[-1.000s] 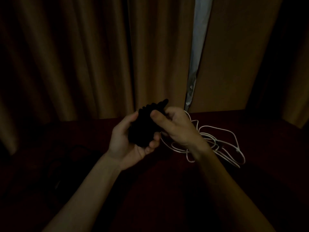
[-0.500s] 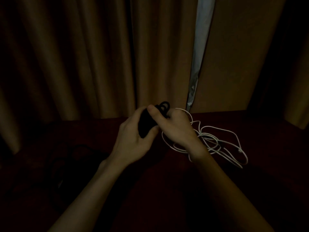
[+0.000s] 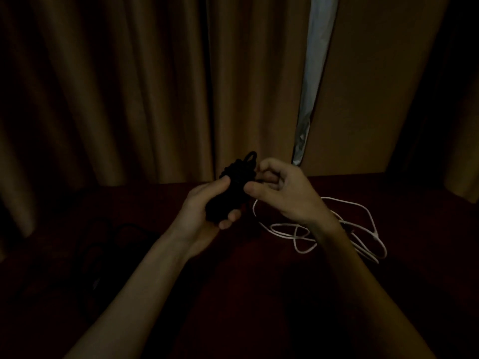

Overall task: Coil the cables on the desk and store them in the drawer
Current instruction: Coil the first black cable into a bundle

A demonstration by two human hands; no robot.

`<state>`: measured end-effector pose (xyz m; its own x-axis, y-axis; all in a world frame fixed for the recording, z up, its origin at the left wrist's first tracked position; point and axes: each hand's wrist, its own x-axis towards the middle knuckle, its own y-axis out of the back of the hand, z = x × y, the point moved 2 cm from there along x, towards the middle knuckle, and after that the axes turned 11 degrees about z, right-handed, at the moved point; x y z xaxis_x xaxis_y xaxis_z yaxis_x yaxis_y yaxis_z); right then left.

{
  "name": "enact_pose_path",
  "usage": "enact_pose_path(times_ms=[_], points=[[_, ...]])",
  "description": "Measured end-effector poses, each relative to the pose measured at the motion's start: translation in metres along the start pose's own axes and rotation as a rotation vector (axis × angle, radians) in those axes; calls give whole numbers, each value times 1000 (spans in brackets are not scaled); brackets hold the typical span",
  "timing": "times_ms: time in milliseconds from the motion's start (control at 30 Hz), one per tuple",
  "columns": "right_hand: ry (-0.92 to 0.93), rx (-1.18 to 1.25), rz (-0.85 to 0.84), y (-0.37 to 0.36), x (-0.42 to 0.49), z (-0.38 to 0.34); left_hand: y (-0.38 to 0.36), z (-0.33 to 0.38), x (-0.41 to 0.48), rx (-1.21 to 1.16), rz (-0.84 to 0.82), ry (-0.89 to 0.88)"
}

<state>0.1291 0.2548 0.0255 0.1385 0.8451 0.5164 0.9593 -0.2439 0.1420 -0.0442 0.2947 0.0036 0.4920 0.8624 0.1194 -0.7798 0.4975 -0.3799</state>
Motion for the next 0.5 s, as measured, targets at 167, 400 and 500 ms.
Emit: enact_pose_path(times_ms=[167, 400, 500], points=[[-10, 4, -82, -5, -7, -2, -4, -1, -6, -61, -156, 151], [-27, -65, 233, -12, -4, -2, 2, 1, -2, 543, 151, -313], [-36, -149, 369, -15, -4, -6, -3, 0, -6, 832, 113, -598]])
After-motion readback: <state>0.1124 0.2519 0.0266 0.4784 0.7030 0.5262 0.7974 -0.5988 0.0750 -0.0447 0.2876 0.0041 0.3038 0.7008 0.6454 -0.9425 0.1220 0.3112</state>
